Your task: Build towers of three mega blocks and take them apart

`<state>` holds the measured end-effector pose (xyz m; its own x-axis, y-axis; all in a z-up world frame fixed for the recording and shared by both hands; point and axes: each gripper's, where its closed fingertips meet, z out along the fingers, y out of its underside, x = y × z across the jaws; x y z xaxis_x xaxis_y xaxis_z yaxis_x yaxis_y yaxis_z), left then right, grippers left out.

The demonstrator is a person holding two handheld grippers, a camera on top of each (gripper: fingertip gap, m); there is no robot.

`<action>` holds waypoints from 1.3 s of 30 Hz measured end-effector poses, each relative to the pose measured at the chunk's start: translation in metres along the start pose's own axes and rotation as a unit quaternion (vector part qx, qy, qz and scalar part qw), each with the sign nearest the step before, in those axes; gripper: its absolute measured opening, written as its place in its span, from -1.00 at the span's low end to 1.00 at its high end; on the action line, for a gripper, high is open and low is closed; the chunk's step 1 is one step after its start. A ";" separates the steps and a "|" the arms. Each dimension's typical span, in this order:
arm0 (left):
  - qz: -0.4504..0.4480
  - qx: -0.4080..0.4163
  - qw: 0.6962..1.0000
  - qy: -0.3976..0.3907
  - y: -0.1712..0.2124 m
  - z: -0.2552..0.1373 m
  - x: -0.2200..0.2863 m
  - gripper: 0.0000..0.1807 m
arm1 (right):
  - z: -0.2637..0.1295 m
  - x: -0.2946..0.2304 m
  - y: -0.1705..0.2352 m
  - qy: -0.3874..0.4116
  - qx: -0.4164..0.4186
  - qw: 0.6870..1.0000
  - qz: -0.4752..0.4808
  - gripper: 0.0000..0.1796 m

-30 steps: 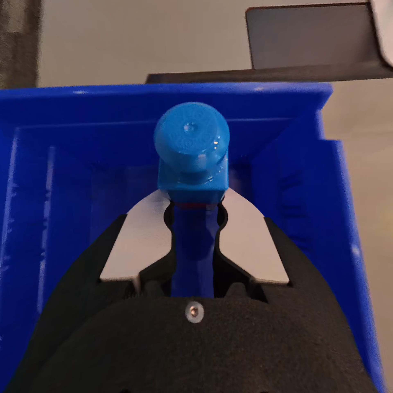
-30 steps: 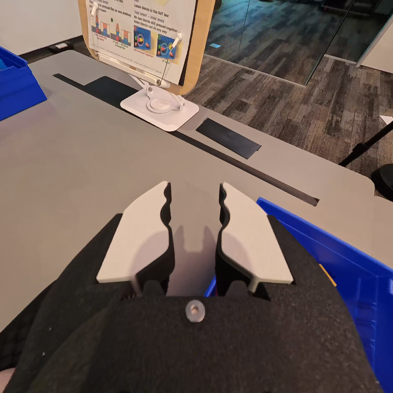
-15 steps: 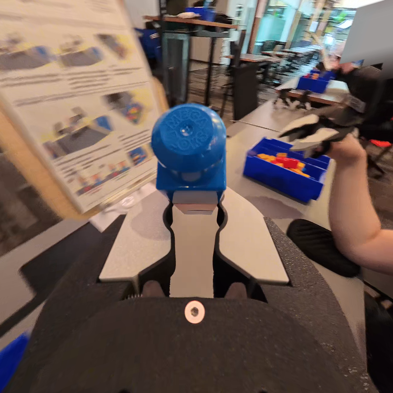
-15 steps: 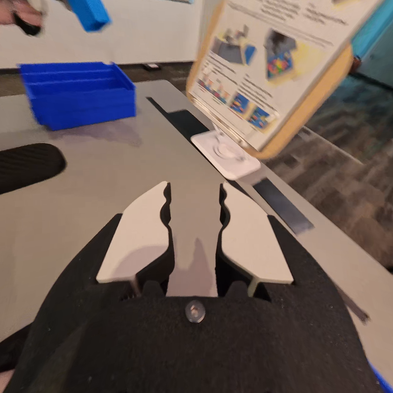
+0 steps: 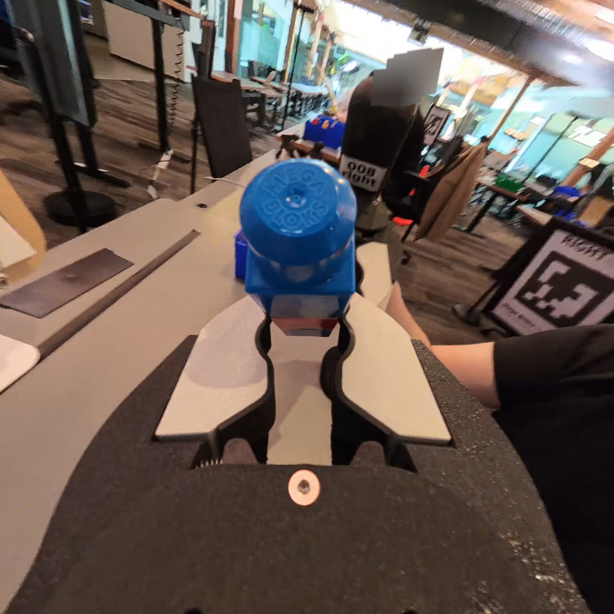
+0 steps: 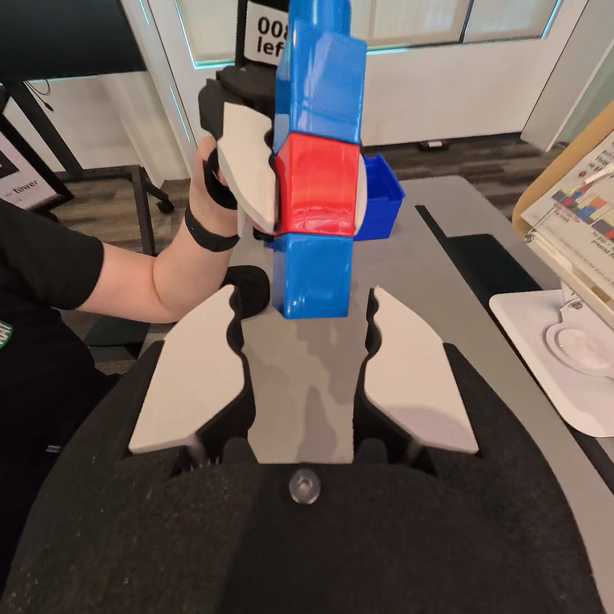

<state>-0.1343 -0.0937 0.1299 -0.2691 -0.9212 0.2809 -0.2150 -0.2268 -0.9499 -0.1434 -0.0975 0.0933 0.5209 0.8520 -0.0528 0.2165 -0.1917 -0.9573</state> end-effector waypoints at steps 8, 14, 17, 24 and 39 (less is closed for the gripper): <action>-0.032 0.010 0.998 0.046 0.006 0.000 -0.005 -0.60 | 0.015 0.000 0.000 -0.063 0.022 0.994 0.087 -0.59; -0.040 0.022 0.998 0.043 0.004 0.009 -0.007 -0.60 | 0.005 0.000 0.011 -0.074 -0.003 0.989 0.130 -0.60; -0.048 0.152 0.987 0.005 -0.036 -0.033 -0.027 -0.61 | -0.010 0.009 0.054 -0.034 -0.114 0.986 0.115 -0.60; -0.019 0.096 0.995 -0.036 -0.022 -0.068 -0.034 -0.61 | -0.112 0.033 0.064 0.072 -0.053 0.984 0.151 -0.60; -0.019 -0.046 0.998 0.033 0.029 0.016 -0.013 -0.60 | -0.371 0.079 0.196 0.574 0.005 0.771 0.278 -0.40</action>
<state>-0.1216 -0.0938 0.0965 -0.3193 -0.8894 0.3271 -0.3111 -0.2277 -0.9227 0.2471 -0.2484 0.0066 0.9196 -0.3522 -0.1740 -0.3057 -0.3635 -0.8800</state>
